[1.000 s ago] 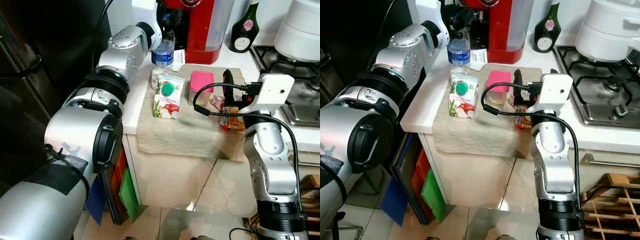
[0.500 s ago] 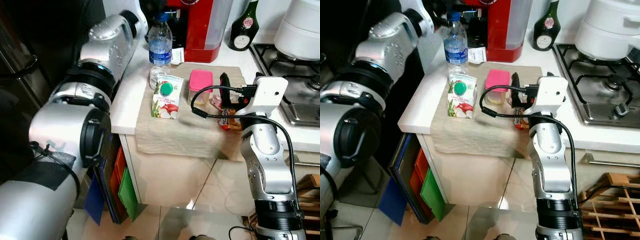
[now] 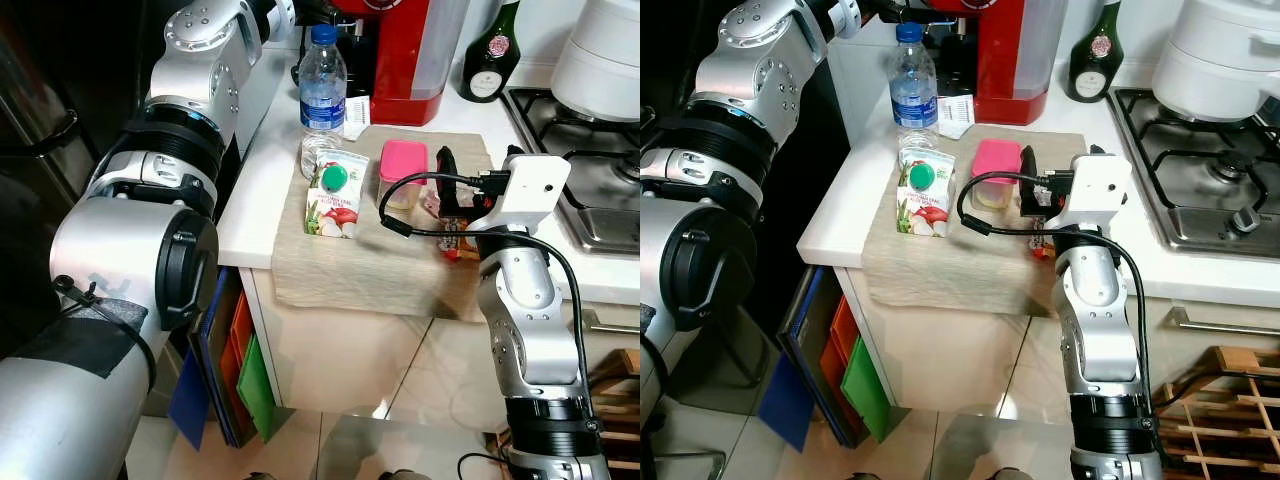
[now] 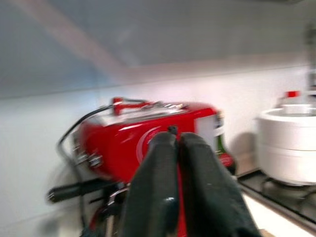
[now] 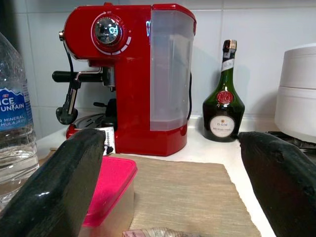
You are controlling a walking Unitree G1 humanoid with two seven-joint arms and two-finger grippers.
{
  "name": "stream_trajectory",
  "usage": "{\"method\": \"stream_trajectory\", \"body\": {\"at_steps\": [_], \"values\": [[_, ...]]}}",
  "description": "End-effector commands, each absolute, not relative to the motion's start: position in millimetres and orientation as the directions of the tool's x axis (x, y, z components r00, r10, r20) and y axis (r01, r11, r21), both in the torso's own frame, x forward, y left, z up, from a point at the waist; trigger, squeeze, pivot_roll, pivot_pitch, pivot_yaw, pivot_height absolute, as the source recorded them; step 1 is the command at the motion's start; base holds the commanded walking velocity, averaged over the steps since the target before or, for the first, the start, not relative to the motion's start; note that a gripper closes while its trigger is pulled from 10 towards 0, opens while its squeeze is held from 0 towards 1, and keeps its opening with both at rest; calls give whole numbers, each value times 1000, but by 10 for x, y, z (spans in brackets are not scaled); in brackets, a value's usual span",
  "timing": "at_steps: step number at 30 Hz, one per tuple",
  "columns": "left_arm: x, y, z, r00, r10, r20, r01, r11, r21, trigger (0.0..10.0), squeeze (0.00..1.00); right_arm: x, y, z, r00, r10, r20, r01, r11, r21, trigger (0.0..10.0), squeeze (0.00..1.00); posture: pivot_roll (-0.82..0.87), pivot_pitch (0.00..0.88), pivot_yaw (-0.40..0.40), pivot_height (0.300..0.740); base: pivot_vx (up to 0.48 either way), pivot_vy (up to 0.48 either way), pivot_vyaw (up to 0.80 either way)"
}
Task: Restocking fridge
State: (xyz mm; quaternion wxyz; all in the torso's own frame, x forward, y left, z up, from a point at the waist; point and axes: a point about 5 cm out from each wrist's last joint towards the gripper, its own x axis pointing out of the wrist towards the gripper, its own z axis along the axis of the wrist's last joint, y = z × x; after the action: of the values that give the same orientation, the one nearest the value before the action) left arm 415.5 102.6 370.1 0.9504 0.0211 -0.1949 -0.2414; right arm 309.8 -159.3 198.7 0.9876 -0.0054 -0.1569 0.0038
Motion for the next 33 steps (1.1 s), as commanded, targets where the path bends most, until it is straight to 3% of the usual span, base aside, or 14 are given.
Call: {"method": "stream_trajectory", "body": {"at_steps": [1, 21, 26, 28, 33], "values": [[4193, 1126, 3583, 851, -419, 317, 402, 908, 122, 10000, 980, 3115, -1587, 2002, 948, 6, 317, -1, 1000, -16, 10000, 0, -105, 0, 60, 740, 0, 0, 0], [4174, 965, 3608, 822, -478, 309, 456, 878, 147, 10000, 1000, 3138, -1592, 2009, 947, 11, 321, -3, 1000, -26, 10000, 0, -115, 0, 66, 740, 0, 0, 0], [4162, 946, 3655, 814, -495, 303, 447, 868, 218, 10000, 1000, 3110, -1584, 1980, 948, -4, 318, 9, 1000, -12, 10000, 0, -119, 0, 74, 740, 0, 0, 0], [4154, 968, 3697, 818, -479, 319, 388, 868, 309, 10000, 1000, 3097, -1581, 1947, 951, -3, 309, 7, 1000, -13, 10000, 0, -122, 0, 70, 740, 0, 0, 0], [4137, 1014, 3770, 810, -461, 362, 348, 875, 336, 10000, 1000, 3111, -1593, 1944, 951, -1, 309, 7, 1000, -18, 10000, 0, -122, 0, 69, 740, 0, 0, 0]]}}
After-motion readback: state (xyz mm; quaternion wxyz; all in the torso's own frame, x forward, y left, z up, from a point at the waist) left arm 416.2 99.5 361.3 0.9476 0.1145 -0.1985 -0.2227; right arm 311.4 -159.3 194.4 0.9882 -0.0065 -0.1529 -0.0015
